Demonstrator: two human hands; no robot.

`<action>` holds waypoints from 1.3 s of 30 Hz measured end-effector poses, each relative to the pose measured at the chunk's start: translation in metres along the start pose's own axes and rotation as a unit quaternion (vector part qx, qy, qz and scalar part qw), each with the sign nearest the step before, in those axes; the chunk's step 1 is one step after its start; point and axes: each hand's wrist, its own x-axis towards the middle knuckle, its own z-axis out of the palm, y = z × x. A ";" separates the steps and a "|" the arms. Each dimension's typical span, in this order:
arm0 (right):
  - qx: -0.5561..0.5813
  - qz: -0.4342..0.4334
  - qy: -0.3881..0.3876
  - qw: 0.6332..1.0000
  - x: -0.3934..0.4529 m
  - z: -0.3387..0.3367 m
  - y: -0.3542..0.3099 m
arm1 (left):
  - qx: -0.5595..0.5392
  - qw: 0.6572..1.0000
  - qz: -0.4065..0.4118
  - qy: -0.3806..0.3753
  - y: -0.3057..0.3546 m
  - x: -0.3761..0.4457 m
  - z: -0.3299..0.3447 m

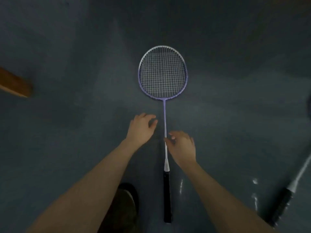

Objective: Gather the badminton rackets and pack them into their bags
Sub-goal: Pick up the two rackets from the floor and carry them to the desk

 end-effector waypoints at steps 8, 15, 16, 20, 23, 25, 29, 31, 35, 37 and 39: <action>-0.045 -0.080 0.176 0.980 0.031 0.064 0.023 | 0.046 0.995 0.051 0.068 -0.008 0.030 0.062; 0.038 -0.097 0.280 0.954 0.022 0.016 0.046 | -0.158 0.984 0.074 0.041 0.051 0.034 0.064; 0.048 -0.096 0.278 0.954 0.020 0.004 0.052 | -0.182 0.981 0.068 0.027 0.064 0.035 0.064; 0.090 -0.073 0.268 0.956 0.010 -0.041 0.083 | -0.227 0.969 0.097 -0.016 0.122 0.037 0.074; 0.127 -0.074 0.258 0.955 -0.005 -0.073 0.117 | -0.248 0.961 0.119 -0.033 0.164 0.031 0.091; 0.145 -0.067 0.286 0.945 -0.018 -0.094 0.147 | -0.256 0.957 0.130 -0.038 0.186 0.026 0.106; 0.086 0.044 0.361 0.928 -0.040 -0.124 0.226 | -0.243 0.955 0.152 -0.073 0.228 0.014 0.134; 0.028 0.118 0.370 0.921 -0.049 -0.133 0.260 | -0.235 0.954 0.168 -0.079 0.246 0.004 0.151; -0.026 0.232 0.379 0.896 -0.065 -0.138 0.303 | -0.209 0.959 0.178 -0.069 0.265 -0.011 0.187; -0.025 0.277 0.384 0.881 -0.070 -0.138 0.315 | -0.191 0.963 0.181 -0.067 0.269 -0.016 0.199; -0.007 0.329 0.354 0.875 -0.071 -0.138 0.324 | -0.182 0.965 0.171 -0.073 0.270 -0.021 0.208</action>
